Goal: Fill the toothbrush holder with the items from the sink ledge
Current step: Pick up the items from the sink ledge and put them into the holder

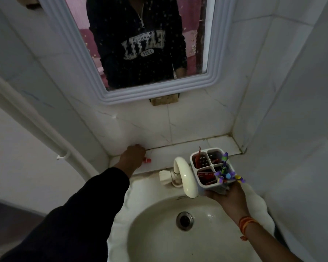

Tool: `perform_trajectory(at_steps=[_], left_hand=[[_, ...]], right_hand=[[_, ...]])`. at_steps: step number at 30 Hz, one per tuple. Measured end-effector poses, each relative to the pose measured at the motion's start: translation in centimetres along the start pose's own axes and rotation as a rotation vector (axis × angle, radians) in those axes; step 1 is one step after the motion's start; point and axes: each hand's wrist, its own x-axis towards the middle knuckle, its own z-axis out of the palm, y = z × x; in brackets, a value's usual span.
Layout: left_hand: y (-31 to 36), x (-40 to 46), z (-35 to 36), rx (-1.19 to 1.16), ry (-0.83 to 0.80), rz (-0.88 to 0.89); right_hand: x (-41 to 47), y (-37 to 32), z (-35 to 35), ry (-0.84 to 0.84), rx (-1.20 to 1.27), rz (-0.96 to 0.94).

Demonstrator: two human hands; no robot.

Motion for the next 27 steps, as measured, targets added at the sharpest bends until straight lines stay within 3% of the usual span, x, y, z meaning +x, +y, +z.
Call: perform_trajectory(at_steps=[5,10,12,16,20,23,27], left_hand=[[0.8,-1.3,-1.1,-0.077,0.044,-0.007],[3.4,-2.7,-5.7,-0.399,-0.082,0.141],[4.9,-3.0,-8.6,-0.431,-0.059,0.193],[8.6,-4.4,-14.2,-0.407,0.025,0.342],[12.4,-5.8,-16.9,-0.234,0.097,0.472],[14.1,-6.4,-17.7,-0.202,0.105,0.477],[15.0,-6.8,-17.8,-0.331,0.03,0.482]], right_hand=[[-0.2,-0.3,0.2,0.041,0.001,0.001],[-0.7,-1.5,0.7,0.013,-0.015,0.05],[-0.8,-1.4,0.5,0.01,-0.06,0.066],[-0.6,-1.2,0.1,0.034,-0.087,0.1],[0.2,0.8,-0.2,0.001,-0.174,0.03],[-0.1,0.0,0.0,0.032,-0.144,0.068],[-0.1,0.3,-0.2,0.027,-0.223,0.108]])
